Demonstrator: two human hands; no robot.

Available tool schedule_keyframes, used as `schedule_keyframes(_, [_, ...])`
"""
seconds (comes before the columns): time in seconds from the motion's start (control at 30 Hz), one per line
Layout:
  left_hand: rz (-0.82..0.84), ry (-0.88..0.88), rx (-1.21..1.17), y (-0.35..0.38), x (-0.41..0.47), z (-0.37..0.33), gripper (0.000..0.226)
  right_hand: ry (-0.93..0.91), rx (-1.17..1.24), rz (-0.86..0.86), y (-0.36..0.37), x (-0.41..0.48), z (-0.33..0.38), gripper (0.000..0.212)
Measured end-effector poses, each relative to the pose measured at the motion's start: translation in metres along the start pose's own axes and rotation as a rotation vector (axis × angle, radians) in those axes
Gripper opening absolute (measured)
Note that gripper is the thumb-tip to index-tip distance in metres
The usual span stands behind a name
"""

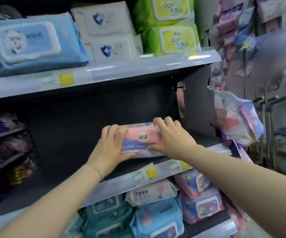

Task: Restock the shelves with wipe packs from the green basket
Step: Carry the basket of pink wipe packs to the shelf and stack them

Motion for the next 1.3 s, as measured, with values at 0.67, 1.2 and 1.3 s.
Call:
schedule_keyframes(0.67, [0.638,-0.454,-0.073,0.113,-0.02,0.1,0.056,0.057,0.032,0.422,0.116,0.094,0.028,0.047])
schedule_keyframes(1.2, [0.569,-0.483,-0.105,0.075,-0.001,0.064,0.056,-0.13,-0.06,0.242,0.065,0.067,0.056,0.037])
schedule_keyframes(1.3, [0.435,-0.445,-0.107,0.056,0.009,0.047,0.05,-0.176,-0.088,0.168,0.042,0.056,0.057,0.039])
Point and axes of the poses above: each hand's wrist, its own x-axis towards the middle knuckle, its own y-axis out of the palm, z = x × y, the point moved 8 cm from there along x, towards the middle knuckle, and after that the axes turned 14 degrees about y, right-handed, at the moved point
